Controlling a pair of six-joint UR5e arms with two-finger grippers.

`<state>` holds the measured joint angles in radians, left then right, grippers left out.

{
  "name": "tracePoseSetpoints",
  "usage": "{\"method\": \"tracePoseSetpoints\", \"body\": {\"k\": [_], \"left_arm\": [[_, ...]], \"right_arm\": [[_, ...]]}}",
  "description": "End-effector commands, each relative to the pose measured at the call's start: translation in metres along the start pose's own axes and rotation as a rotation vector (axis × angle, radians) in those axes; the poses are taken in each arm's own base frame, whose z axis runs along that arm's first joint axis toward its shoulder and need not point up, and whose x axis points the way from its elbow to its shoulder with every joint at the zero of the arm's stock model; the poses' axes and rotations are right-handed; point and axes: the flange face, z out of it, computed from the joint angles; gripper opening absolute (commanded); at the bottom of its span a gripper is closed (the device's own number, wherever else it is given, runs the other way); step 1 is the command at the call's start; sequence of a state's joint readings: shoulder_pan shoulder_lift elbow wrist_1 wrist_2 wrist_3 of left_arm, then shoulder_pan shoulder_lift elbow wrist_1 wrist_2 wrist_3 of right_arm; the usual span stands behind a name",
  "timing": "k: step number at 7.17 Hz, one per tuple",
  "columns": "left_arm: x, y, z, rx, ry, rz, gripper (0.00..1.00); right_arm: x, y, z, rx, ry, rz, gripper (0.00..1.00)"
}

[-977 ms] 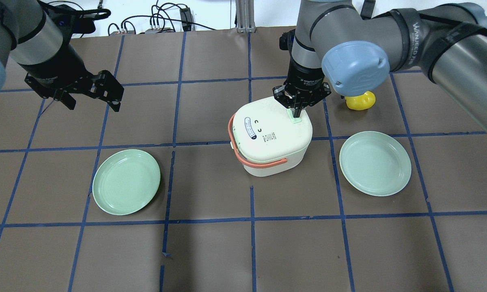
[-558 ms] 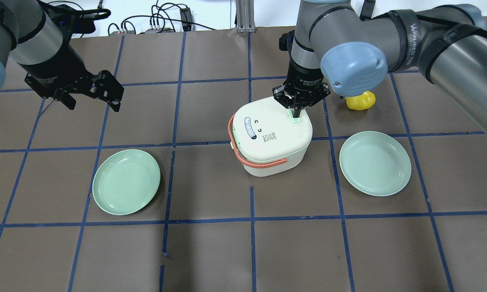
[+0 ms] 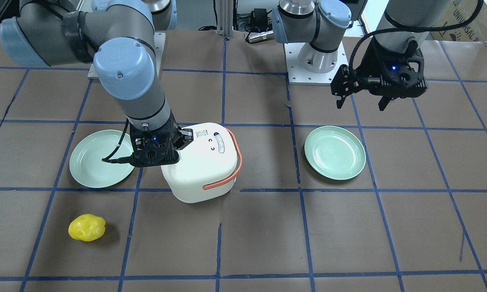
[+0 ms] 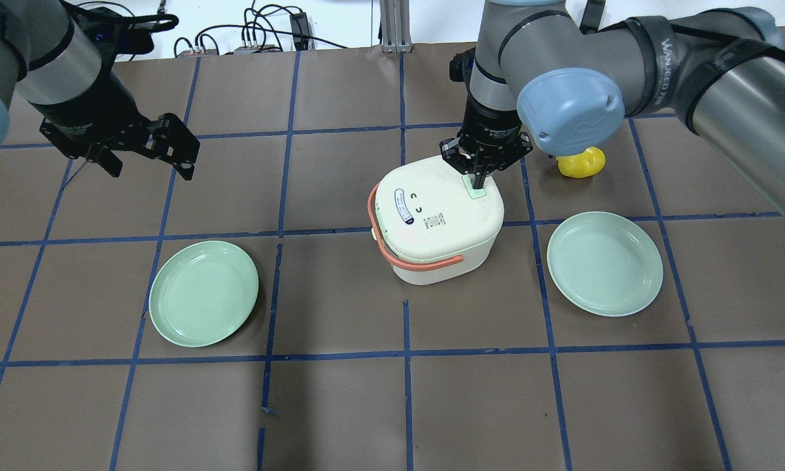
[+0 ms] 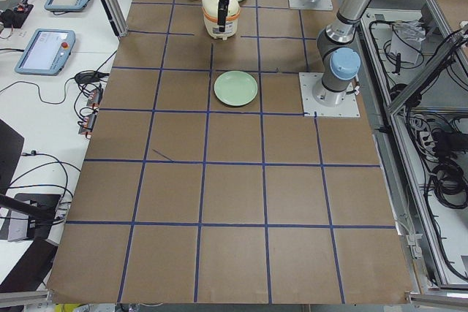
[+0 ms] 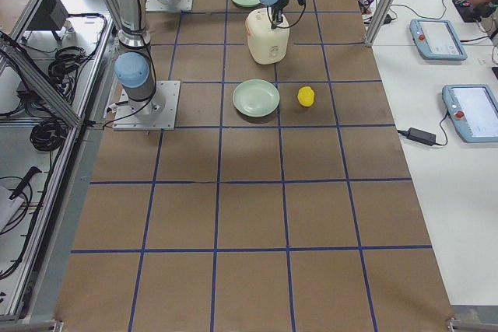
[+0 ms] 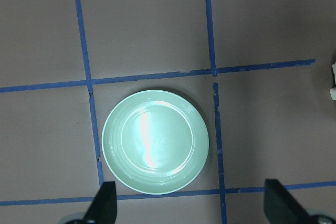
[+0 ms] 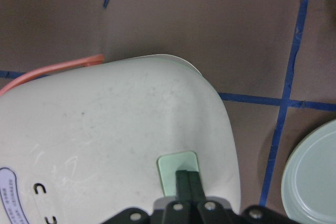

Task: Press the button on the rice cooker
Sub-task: 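Press down on the green button with the closed right gripper, then lift the right gripper away from the cooker as the lid pops open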

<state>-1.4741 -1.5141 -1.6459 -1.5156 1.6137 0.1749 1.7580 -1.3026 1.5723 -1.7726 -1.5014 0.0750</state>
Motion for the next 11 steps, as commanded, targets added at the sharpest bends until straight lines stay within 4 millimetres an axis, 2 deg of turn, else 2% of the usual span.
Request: {"method": "tracePoseSetpoints", "body": {"k": [1,3,5,6,8,9,10,11], "left_arm": [[0.0,0.0,0.0,0.0,0.0,0.0,1.0],[0.0,0.0,0.0,0.0,0.0,0.0,1.0],[0.0,0.0,0.0,0.0,0.0,0.0,1.0],[0.0,0.0,0.0,0.0,0.0,0.0,1.0],[0.0,0.0,0.0,0.0,0.0,0.0,1.0],[0.0,0.0,0.0,0.0,0.0,0.0,1.0],[0.0,0.0,0.0,0.0,0.0,0.0,1.0],[0.0,0.0,0.0,0.0,0.0,0.0,1.0]], "right_arm": [[0.0,0.0,0.0,0.0,0.0,-0.004,0.08],[0.0,-0.003,0.008,-0.013,0.001,-0.002,0.08],[0.0,-0.004,0.003,0.002,0.003,0.0,0.09],[0.001,0.0,-0.013,0.02,0.022,0.013,0.22],[-0.002,0.031,-0.075,0.074,0.019,0.039,0.84],[0.003,0.047,-0.114,0.116,0.018,0.048,0.97],[0.02,0.049,-0.143,0.154,0.048,0.074,1.0],[0.055,0.042,-0.153,0.138,0.042,0.125,1.0]]}}
